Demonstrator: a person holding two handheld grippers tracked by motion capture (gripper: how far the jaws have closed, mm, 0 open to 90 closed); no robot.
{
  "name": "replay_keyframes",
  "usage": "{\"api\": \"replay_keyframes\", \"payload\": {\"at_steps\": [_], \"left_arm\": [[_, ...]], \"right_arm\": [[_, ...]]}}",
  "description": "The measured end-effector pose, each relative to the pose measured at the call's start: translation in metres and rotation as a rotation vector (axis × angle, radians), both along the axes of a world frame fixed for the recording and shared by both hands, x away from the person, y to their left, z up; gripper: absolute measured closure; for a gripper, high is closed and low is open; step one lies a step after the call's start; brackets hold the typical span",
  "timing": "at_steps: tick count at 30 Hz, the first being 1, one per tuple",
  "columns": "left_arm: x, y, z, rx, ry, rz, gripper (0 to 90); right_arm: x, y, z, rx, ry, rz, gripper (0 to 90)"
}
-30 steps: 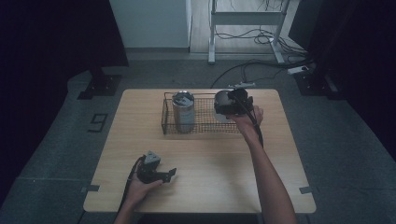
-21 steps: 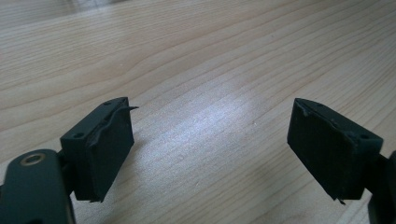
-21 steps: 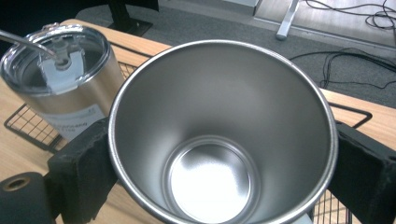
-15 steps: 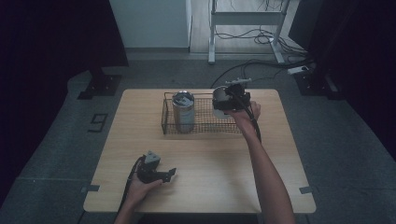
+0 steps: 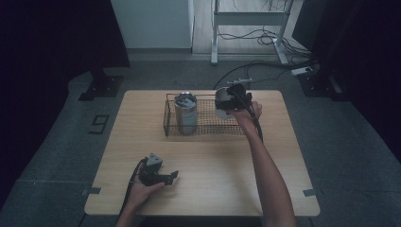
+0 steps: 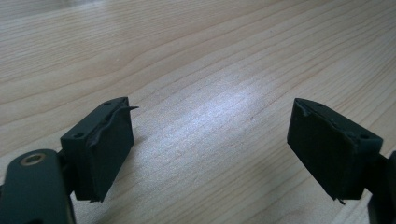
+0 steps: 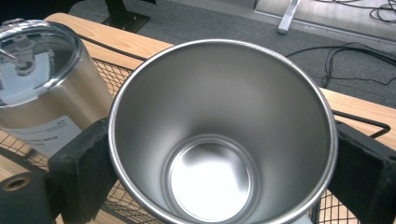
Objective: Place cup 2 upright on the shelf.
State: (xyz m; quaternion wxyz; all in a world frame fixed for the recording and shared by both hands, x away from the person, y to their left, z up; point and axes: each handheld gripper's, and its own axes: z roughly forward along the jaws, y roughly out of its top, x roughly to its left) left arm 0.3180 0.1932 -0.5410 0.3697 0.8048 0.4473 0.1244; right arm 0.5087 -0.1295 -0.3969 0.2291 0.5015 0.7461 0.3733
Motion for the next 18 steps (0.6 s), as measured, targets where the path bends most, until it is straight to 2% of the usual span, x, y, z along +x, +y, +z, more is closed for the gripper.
{"api": "replay_keyframes", "payload": {"at_steps": [18], "left_arm": [[0.0, -0.001, -0.002, 0.012, 0.003, -0.007, 14.6]], "right_arm": [[0.016, -0.003, -0.029, -0.011, 0.054, -0.01, 6.6]]}}
